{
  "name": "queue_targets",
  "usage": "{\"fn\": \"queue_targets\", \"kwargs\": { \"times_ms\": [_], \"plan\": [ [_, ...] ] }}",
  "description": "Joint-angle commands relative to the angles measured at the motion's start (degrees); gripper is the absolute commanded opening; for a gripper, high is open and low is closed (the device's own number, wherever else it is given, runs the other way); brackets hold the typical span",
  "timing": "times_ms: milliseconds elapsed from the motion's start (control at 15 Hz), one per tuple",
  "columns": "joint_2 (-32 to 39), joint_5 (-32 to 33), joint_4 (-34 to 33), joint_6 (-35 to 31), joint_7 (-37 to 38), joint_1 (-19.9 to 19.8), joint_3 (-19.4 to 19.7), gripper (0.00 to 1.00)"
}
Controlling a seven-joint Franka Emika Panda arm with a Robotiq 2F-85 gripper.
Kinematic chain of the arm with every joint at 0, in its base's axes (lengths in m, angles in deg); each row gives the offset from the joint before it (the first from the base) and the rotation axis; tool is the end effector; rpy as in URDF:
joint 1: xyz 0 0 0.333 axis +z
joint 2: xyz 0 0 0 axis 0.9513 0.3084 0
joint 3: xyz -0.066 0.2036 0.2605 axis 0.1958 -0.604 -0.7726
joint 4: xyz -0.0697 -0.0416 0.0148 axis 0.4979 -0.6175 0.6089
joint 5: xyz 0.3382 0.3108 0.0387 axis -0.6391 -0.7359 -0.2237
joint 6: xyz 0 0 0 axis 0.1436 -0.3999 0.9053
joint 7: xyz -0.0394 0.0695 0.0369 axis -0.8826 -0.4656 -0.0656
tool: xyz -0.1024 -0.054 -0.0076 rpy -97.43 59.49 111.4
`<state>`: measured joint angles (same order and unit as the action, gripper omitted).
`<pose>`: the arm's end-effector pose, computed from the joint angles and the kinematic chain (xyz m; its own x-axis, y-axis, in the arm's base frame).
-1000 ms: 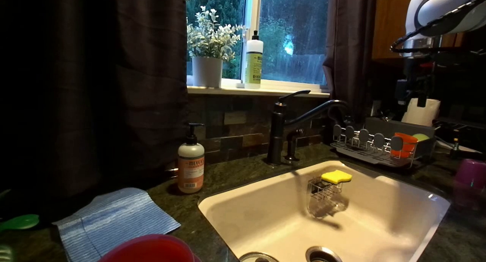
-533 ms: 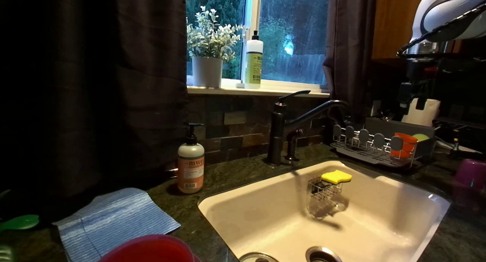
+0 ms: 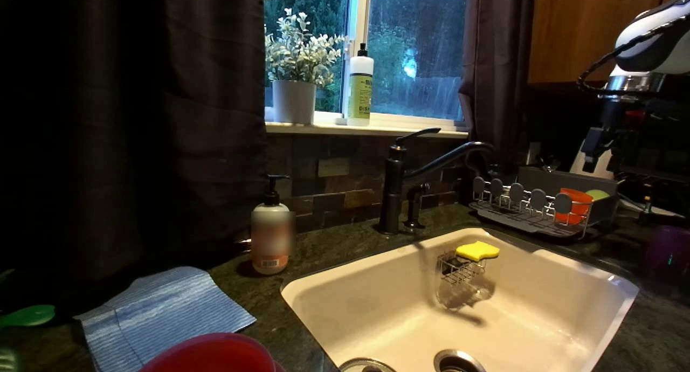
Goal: Remove the orange cup from the drying rack and put it in the sink
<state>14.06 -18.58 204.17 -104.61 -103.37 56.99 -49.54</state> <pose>0.3685 -0.3043 0.4121 0.9677 -0.2157 0.1305 -0.2219 -0.9744 0.0352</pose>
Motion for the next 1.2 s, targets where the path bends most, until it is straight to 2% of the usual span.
{"fn": "queue_targets", "kwargs": {
  "times_ms": [0, 67, 133, 400, 867, 1133],
  "plan": [
    [3.8, -2.28, -0.89, -6.07, -5.46, -1.54, 3.7, 1.0],
    [6.13, -3.85, -2.45, -6.21, -5.86, -1.34, 4.59, 1.0],
    [2.64, -1.81, -0.38, -4.82, -3.9, -2.44, 2.27, 1.0],
    [4.35, -1.57, -0.77, -6.92, -4.34, -2.52, 1.88, 1.0],
    [11.99, -4.2, -5.32, -11.53, -13.32, -1.36, 4.73, 1.0],
    [16.75, -6.5, -8.12, -11.95, -15.1, -1.42, 4.03, 1.0]
  ]
}}
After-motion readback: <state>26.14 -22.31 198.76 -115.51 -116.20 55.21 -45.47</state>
